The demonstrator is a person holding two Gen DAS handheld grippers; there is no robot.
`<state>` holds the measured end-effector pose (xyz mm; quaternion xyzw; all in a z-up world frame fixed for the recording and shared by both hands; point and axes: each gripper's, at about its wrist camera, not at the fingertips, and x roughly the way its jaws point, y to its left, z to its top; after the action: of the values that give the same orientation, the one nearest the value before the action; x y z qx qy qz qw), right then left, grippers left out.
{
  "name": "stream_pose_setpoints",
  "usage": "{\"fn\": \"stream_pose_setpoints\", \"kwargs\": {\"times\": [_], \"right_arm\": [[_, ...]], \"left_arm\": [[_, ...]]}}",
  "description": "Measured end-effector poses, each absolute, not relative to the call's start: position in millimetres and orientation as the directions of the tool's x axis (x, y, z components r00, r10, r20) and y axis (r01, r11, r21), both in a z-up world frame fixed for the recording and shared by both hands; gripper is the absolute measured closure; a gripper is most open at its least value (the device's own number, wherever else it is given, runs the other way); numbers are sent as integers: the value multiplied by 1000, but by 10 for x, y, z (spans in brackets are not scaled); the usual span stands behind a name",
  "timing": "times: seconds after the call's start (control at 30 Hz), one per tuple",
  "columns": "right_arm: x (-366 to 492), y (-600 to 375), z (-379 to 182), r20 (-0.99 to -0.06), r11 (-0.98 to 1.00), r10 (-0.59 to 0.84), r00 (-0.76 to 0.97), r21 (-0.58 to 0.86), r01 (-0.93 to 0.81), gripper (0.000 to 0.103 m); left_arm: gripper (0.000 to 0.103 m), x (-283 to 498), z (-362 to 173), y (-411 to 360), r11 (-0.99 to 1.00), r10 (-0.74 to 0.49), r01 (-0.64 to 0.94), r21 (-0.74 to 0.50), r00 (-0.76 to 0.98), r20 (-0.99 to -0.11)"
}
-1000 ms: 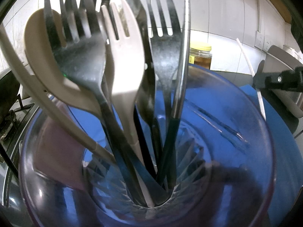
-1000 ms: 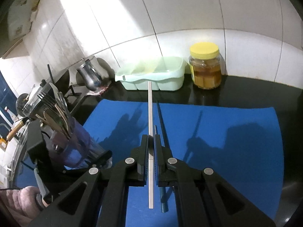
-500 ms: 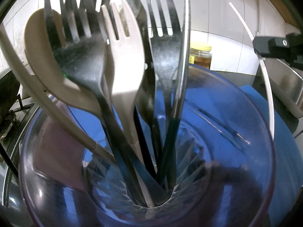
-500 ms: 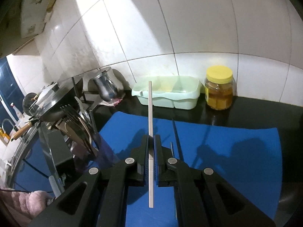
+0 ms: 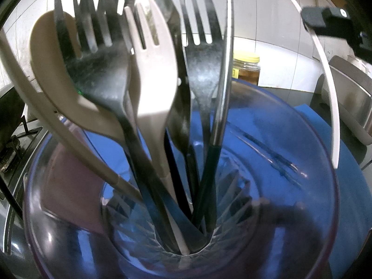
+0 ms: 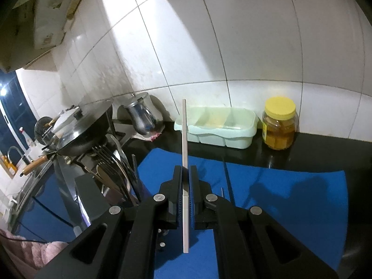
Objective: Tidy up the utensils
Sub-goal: 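Lift the pale chopstick with the right gripper and carry it to the cup, then lower the pale chopstick into the glass cup with the right gripper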
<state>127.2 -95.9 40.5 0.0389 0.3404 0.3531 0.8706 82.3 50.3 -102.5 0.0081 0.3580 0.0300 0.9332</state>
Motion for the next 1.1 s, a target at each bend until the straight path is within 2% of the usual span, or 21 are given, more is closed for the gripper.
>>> {"fn": "stream_pose_setpoints", "kwargs": {"times": [0.73, 1.1], "right_arm": [[1234, -646, 784, -469, 684, 711, 524, 288, -670, 97], [1235, -501, 836, -423, 636, 760, 494, 326, -699, 97]], "left_arm": [[23, 823, -1024, 504, 998, 62, -50, 36, 742, -668], [23, 822, -1024, 506, 998, 61, -50, 36, 742, -668]]}}
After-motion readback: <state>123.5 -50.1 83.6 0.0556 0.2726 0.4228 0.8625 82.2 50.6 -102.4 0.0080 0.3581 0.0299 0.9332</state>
